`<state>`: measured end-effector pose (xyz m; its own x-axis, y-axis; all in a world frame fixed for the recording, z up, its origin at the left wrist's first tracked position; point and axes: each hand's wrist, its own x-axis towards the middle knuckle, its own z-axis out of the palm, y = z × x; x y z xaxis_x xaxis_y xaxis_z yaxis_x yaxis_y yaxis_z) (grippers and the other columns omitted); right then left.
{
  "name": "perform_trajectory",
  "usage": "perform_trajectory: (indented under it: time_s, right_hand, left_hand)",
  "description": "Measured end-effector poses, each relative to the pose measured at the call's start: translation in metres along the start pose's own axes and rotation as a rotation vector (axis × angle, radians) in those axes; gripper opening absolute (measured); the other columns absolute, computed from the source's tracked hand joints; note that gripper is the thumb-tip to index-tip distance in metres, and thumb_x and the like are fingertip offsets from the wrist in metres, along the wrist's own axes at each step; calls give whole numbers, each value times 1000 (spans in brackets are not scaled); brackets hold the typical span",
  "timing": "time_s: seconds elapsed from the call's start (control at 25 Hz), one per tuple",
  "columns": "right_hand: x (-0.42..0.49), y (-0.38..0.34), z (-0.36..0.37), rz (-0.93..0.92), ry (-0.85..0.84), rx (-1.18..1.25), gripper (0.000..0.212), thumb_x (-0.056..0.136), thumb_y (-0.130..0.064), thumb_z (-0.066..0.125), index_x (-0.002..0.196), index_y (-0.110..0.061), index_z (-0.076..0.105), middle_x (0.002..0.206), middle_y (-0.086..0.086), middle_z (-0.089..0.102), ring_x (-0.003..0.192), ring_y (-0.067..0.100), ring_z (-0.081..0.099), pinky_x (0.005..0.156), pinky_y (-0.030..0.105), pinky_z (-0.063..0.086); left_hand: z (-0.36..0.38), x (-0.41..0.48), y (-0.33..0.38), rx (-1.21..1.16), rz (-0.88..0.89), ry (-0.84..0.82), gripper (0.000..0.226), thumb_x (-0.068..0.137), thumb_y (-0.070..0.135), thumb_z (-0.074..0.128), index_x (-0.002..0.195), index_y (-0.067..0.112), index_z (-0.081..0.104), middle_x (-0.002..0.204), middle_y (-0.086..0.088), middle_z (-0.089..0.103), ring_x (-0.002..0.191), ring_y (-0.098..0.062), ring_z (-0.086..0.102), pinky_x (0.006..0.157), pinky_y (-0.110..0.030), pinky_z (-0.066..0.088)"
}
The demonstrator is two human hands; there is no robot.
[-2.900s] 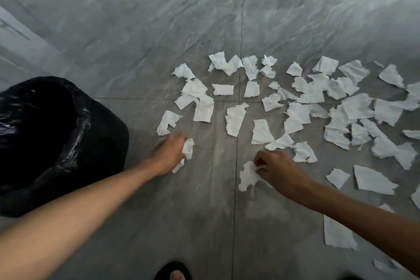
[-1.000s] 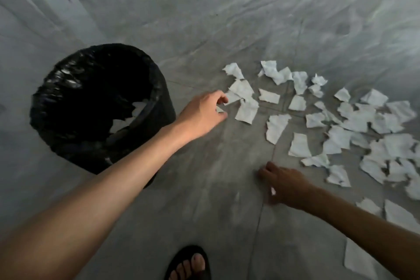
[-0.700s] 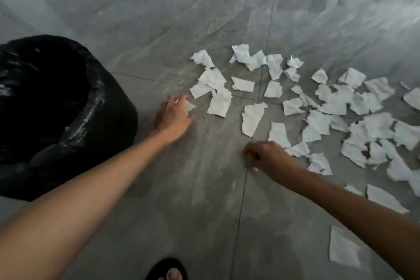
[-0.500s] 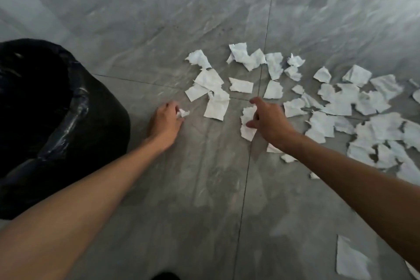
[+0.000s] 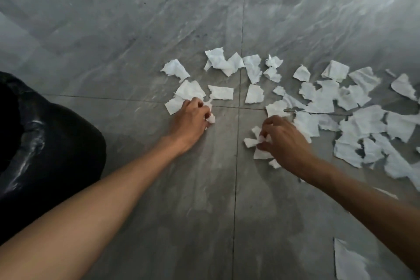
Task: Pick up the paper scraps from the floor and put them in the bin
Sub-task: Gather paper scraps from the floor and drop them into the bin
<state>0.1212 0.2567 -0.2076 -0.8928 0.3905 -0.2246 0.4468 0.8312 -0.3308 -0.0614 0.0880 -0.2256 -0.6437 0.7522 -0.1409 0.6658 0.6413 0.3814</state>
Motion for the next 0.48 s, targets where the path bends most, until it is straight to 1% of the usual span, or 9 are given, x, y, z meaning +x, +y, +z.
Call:
perform_trajectory:
  time_s: [0.04, 0.08, 0.16, 0.24, 0.28, 0.32, 0.36, 0.44, 0.48]
  right_hand:
    - [-4, 0, 5, -11, -37, -23, 17, 77, -22, 73, 90, -14, 67, 114, 6, 57, 104, 27, 52, 78, 37, 48]
    - [-5, -1, 10, -30, -46, -8, 15, 79, -19, 71, 91, -13, 66, 113, 8, 56, 104, 28, 53, 79, 38, 49]
    - [0, -3, 15, -54, -22, 85, 10, 80, -12, 67, 88, -9, 64, 103, 11, 57, 94, 30, 56, 77, 41, 49]
    - [5, -6, 16, -35, -1, 160, 9, 79, -9, 67, 86, -9, 62, 92, 9, 58, 84, 30, 59, 72, 45, 50]
    - [6, -7, 16, -22, 20, 192, 10, 77, -8, 68, 85, -10, 62, 87, 6, 57, 80, 29, 59, 69, 44, 50]
    - [7, -9, 15, -15, 48, 224, 10, 77, -8, 69, 84, -10, 62, 82, 3, 55, 77, 28, 58, 66, 41, 49]
    - [7, -11, 14, -14, 76, 254, 11, 76, -8, 70, 83, -10, 62, 79, 0, 53, 75, 26, 58, 64, 37, 46]
    - [8, -18, 9, -5, 116, 307, 11, 75, -9, 72, 82, -10, 63, 77, -2, 52, 72, 20, 54, 62, 28, 38]
    - [8, -20, 7, 4, 123, 331, 11, 75, -9, 72, 81, -10, 64, 78, -2, 54, 71, 18, 53, 62, 25, 34]
  left_hand:
    - [1, -2, 1, -21, 16, 27, 12, 82, 13, 67, 93, 8, 66, 110, -10, 60, 103, -29, 54, 79, -38, 46]
    - [2, -5, 2, -51, 37, 45, 10, 82, 10, 66, 92, 7, 65, 103, -10, 62, 97, -29, 57, 75, -37, 45]
    - [0, -13, 4, -141, 63, 70, 8, 81, 8, 67, 89, 9, 64, 93, -8, 65, 88, -26, 60, 71, -30, 43]
    - [-6, -18, 3, -223, 42, 140, 15, 80, 8, 68, 92, 15, 60, 86, 0, 63, 78, -20, 59, 62, -18, 38]
    - [-10, -17, 0, -245, 11, 186, 21, 80, 9, 69, 96, 17, 58, 86, 3, 62, 76, -19, 58, 59, -15, 36]
    - [-13, -13, -5, -254, -42, 225, 26, 80, 11, 70, 101, 18, 56, 88, 2, 63, 76, -20, 59, 61, -16, 35]
    - [-16, -8, -13, -252, -124, 247, 32, 80, 13, 70, 108, 17, 55, 94, -2, 66, 81, -23, 61, 66, -21, 39]
    - [-20, 4, -32, -205, -327, 217, 41, 80, 14, 71, 117, 11, 53, 109, -14, 67, 97, -33, 63, 79, -34, 45]
    - [-20, 7, -40, -178, -401, 183, 43, 79, 14, 71, 117, 8, 53, 113, -18, 66, 102, -36, 62, 83, -38, 45]
